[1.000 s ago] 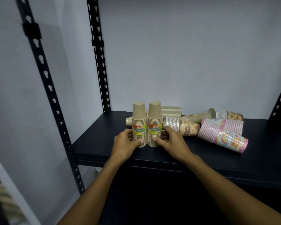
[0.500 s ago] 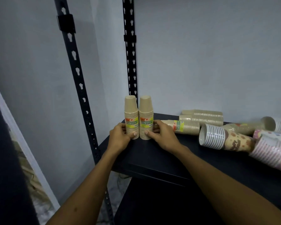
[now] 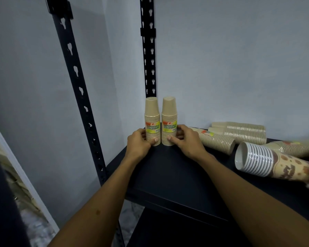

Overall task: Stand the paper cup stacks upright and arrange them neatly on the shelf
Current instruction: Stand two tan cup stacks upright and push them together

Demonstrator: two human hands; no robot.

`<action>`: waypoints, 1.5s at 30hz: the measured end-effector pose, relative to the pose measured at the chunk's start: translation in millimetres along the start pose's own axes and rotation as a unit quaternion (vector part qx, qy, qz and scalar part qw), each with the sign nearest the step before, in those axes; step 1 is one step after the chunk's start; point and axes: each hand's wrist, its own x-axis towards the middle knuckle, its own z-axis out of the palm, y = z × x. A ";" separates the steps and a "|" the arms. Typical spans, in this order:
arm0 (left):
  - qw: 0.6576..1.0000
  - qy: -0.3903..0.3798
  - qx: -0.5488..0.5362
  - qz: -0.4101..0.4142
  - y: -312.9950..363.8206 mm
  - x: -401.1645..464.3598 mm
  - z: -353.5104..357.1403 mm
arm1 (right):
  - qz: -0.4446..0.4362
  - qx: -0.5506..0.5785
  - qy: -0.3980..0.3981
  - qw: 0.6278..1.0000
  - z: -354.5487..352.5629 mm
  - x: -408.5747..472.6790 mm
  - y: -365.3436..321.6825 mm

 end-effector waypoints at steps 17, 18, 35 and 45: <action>1.000 0.014 0.015 0.010 0.6 -3.5 0.2 | 0.013 -0.027 0.009 1.000 7.6 -0.1 -0.8; 1.000 0.013 0.015 0.011 0.2 -3.6 -0.1 | 0.012 -0.028 0.009 0.999 8.1 -0.3 -1.5; 1.000 0.007 0.005 0.000 -0.9 -1.9 -0.1 | 0.008 -0.045 0.014 0.999 8.3 -2.1 -4.5; 1.000 0.010 -0.002 0.001 -0.1 -3.2 -0.9 | -0.002 -0.052 0.020 0.998 8.7 -3.6 -6.2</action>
